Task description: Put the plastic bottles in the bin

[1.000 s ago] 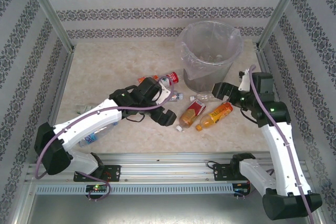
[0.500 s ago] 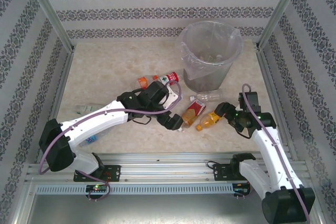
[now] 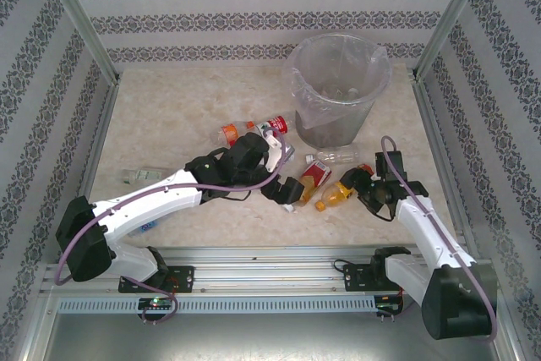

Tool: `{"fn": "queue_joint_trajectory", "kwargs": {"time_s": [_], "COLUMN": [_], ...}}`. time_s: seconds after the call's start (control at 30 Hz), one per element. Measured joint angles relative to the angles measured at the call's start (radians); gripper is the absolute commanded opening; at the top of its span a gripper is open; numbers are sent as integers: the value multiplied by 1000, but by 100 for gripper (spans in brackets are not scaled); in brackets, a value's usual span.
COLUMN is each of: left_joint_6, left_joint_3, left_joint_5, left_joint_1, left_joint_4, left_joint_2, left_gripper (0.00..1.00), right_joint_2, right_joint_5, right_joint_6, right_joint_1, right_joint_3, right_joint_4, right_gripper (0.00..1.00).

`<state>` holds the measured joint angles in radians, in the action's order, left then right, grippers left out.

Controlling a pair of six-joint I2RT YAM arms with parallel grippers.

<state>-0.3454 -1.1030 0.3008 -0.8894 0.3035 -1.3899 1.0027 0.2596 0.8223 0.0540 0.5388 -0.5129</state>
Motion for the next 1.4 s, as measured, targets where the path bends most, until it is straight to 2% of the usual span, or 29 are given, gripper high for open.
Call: {"fn": "queue_joint_trajectory", "kwargs": {"time_s": [0.23, 0.7, 0.87, 1.0, 1.17, 1.4], "left_joint_6": [-38, -49, -49, -49, -50, -61], "left_joint_3": [13, 15, 27, 32, 34, 34], "left_joint_5": [17, 16, 16, 15, 8, 5], "left_joint_1": [-8, -8, -8, -8, -9, -8], "left_joint_4": [-81, -92, -92, -92, -92, -94], "left_joint_2": [0, 0, 1, 5, 25, 63], "left_gripper": [100, 100, 100, 100, 100, 100], "right_joint_2": [76, 195, 213, 214, 187, -3], "right_joint_5": [2, -12, -18, -20, -27, -39], "right_joint_6": [28, 70, 79, 87, 58, -34], "right_joint_1": [0, 0, 0, 0, 0, 0], "right_joint_3": [-1, -7, -7, -7, -1, 45], "right_joint_4": [90, 189, 209, 219, 190, 76], "right_gripper": [76, 71, 64, 53, 47, 47]}}
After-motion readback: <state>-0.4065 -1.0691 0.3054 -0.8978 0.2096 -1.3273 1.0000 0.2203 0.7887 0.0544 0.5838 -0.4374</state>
